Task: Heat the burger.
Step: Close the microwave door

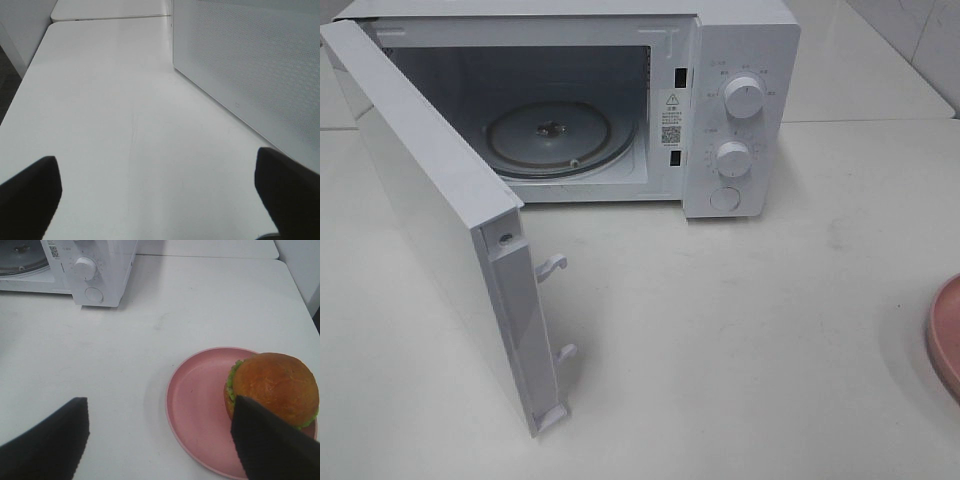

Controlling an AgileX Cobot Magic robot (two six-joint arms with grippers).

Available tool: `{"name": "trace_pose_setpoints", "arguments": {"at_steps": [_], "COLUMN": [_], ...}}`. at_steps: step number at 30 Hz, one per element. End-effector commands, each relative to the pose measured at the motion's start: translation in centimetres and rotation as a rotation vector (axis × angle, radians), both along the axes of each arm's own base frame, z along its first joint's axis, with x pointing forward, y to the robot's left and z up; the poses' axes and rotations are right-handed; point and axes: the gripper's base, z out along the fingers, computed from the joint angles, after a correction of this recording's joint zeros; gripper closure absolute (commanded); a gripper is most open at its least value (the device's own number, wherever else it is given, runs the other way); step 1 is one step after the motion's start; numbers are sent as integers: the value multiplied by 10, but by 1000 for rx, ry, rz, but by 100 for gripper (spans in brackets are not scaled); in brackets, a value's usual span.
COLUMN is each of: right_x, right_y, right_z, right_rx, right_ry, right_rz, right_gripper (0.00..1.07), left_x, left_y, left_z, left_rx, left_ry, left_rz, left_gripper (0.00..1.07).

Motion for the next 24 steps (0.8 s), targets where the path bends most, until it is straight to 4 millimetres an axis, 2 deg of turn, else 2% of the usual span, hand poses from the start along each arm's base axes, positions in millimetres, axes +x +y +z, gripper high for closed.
{"name": "trace_pose_setpoints", "arguments": {"at_steps": [1,18,24], "right_x": [-3,-3,-3], "right_y": [0,0,0], "right_z": [1,1,1], "right_rx": [-6,-5,-6], "right_ry": [-43,-43,-43], "right_rz": [5,5,5], "right_gripper": [31,31,31], "left_x": [-2,-2,4], "left_y": [0,-1,-2], "left_z": [1,1,4], "left_rx": [-4,-15,-33], "left_ry": [-33,-34,-7], "left_rz": [2,-5,-14], "left_gripper": [9,9,9]}}
